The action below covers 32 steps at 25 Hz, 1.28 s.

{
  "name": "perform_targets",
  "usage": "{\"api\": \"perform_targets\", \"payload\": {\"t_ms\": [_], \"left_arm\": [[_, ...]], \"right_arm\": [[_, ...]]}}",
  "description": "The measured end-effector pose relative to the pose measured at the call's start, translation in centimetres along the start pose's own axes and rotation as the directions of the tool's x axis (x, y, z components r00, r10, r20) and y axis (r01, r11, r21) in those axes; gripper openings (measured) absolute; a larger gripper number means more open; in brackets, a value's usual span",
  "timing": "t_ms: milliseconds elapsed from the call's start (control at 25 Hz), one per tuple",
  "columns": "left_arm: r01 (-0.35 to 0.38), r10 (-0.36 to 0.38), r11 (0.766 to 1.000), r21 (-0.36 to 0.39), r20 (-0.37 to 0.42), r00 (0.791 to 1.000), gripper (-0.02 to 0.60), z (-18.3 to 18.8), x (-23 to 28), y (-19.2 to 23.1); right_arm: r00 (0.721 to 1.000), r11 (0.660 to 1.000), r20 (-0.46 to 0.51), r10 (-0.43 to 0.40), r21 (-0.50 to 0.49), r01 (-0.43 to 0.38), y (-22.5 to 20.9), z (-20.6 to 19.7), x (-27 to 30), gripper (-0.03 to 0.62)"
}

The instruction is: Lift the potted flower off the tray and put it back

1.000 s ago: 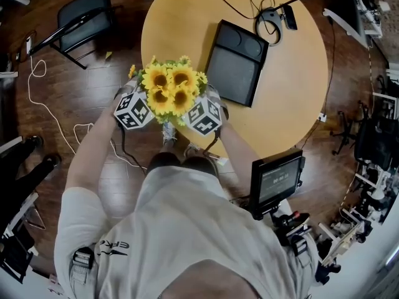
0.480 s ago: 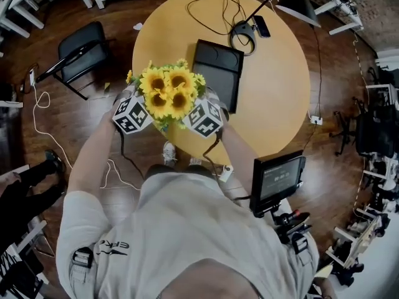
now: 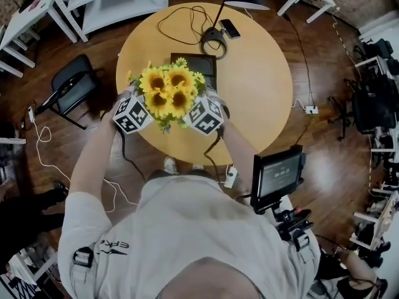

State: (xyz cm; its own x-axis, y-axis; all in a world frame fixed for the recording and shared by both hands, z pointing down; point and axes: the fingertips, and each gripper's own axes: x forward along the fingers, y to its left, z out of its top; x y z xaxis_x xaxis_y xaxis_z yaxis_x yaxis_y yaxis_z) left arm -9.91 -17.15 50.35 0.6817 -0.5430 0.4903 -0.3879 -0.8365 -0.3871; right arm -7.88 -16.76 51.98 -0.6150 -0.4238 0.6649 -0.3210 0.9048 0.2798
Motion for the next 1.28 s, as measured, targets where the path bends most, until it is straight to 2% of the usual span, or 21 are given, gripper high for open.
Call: {"api": "perform_targets", "payload": {"t_ms": [440, 680, 920, 1280], "left_arm": [[0.062, -0.071, 0.989, 0.133, 0.064, 0.995, 0.482, 7.9, 4.0, -0.8], [0.097, -0.114, 0.980, 0.174, 0.089, 0.990, 0.482, 10.8, 5.8, -2.1], [0.120, -0.141, 0.973, 0.196, 0.092, 0.986, 0.480, 12.2, 6.9, -2.1], [0.152, -0.169, 0.976, 0.155, 0.103, 0.980, 0.480, 9.0, 6.7, -3.2]], "right_arm": [[0.991, 0.989, -0.002, -0.134, 0.064, 0.134, -4.2, -3.0, -7.0, 0.420], [0.982, 0.978, -0.024, -0.185, 0.096, 0.186, -5.2, -4.9, -9.9, 0.420], [0.979, 0.972, -0.040, -0.200, 0.122, 0.203, -6.2, -5.6, -11.0, 0.420], [0.981, 0.973, -0.083, -0.176, 0.137, 0.186, -4.2, -6.4, -8.6, 0.420]]}}
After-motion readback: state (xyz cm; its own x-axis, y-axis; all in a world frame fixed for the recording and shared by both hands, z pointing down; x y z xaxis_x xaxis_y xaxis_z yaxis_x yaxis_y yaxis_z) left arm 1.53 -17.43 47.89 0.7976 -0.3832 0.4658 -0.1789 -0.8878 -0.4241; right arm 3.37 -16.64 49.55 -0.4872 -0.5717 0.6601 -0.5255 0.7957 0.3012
